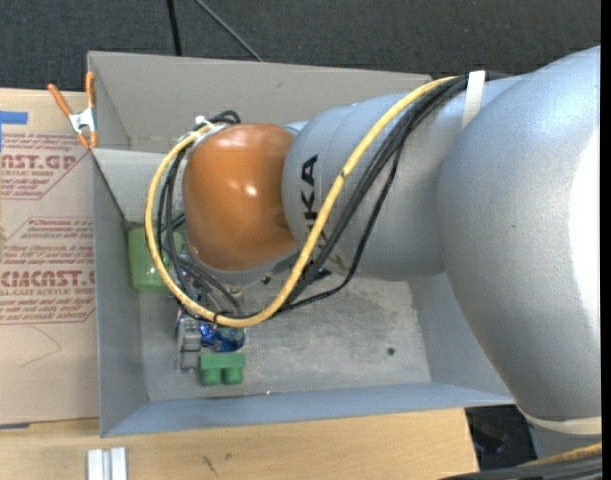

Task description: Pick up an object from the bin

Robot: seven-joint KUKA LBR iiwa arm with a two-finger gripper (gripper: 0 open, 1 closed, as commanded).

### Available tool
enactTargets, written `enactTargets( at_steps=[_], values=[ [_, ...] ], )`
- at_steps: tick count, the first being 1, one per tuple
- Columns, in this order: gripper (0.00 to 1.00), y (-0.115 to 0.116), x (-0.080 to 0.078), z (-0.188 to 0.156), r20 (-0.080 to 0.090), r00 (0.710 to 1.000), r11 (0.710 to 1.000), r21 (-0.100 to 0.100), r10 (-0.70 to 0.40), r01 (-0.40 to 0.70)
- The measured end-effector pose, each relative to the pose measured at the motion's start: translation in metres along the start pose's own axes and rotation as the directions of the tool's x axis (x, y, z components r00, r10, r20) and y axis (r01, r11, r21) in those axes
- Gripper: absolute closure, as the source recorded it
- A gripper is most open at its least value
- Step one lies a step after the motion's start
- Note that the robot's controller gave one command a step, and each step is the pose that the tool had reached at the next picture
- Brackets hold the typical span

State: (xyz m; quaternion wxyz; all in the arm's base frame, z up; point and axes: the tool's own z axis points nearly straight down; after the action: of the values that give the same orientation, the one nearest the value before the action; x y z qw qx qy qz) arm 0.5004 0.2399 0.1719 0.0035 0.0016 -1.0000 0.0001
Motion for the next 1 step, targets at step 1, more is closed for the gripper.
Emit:
enactTargets(
  at_steps=[1],
  values=[
    [0.00, -0.0674, -0.0254, 0.0865, 0.005, 0.970, 0.970, 0.002, -0.244, 0.244]
  ],
)
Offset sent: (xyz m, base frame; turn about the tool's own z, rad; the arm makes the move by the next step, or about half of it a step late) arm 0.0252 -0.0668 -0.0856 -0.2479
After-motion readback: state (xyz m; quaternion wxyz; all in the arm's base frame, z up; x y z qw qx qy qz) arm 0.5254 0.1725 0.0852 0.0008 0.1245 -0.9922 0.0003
